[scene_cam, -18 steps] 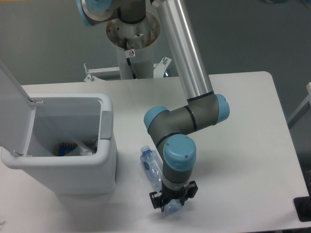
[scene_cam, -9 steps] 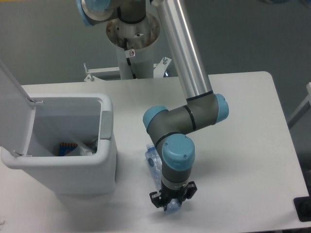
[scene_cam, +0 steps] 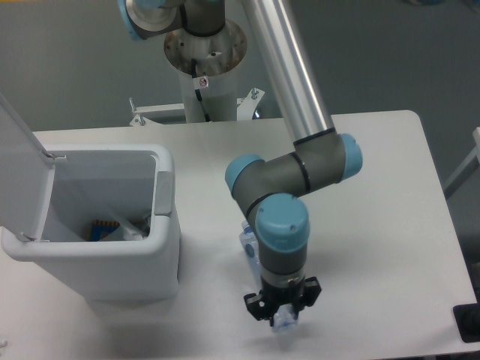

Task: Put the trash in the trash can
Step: 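Lift the bottle and carry it over the trash bin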

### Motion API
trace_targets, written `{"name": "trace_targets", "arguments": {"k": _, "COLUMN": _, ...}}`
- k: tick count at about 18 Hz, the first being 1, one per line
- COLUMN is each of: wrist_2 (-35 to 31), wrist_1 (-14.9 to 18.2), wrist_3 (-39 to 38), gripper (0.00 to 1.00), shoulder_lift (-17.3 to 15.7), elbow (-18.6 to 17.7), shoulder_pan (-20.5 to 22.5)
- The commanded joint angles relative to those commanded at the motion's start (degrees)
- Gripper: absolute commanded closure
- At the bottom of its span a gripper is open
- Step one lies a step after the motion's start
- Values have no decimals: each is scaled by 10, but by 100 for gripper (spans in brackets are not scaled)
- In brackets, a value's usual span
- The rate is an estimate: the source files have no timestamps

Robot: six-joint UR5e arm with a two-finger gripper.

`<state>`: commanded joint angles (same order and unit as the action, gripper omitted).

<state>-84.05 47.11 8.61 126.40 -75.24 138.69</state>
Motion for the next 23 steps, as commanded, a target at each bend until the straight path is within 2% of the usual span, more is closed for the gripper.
{"name": "trace_targets", "arguments": {"k": 3, "wrist_2": 84, "wrist_1": -3, "wrist_3": 1, "gripper": 54, "shoulder_lift": -26, "elbow": 18, "shoulder_pan": 18}}
{"name": "trace_targets", "arguments": {"k": 7, "wrist_2": 135, "wrist_1": -8, "wrist_3": -7, "gripper": 54, "shoulder_lift": -45, "elbow": 59, "shoulder_pan": 26}}
{"name": "trace_targets", "arguments": {"k": 9, "wrist_2": 164, "wrist_1": -9, "wrist_3": -12, "gripper": 54, "shoulder_lift": -61, "elbow": 67, "shoulder_pan": 32}}
{"name": "trace_targets", "arguments": {"k": 12, "wrist_2": 197, "wrist_1": -17, "wrist_3": -17, "gripper": 54, "shoulder_lift": -92, "elbow": 71, "shoulder_pan": 36}}
{"name": "trace_targets", "arguments": {"k": 14, "wrist_2": 213, "wrist_1": -32, "wrist_3": -17, "gripper": 60, "shoulder_lift": -112, "elbow": 78, "shoulder_pan": 41}}
{"name": "trace_targets", "arguments": {"k": 18, "wrist_2": 263, "wrist_1": -63, "wrist_3": -18, "gripper": 60, "shoulder_lift": -121, "elbow": 99, "shoulder_pan": 40}}
{"name": "trace_targets", "arguments": {"k": 23, "wrist_2": 268, "wrist_1": -80, "wrist_3": -18, "gripper": 60, "shoulder_lift": -158, "elbow": 99, "shoulder_pan": 13}}
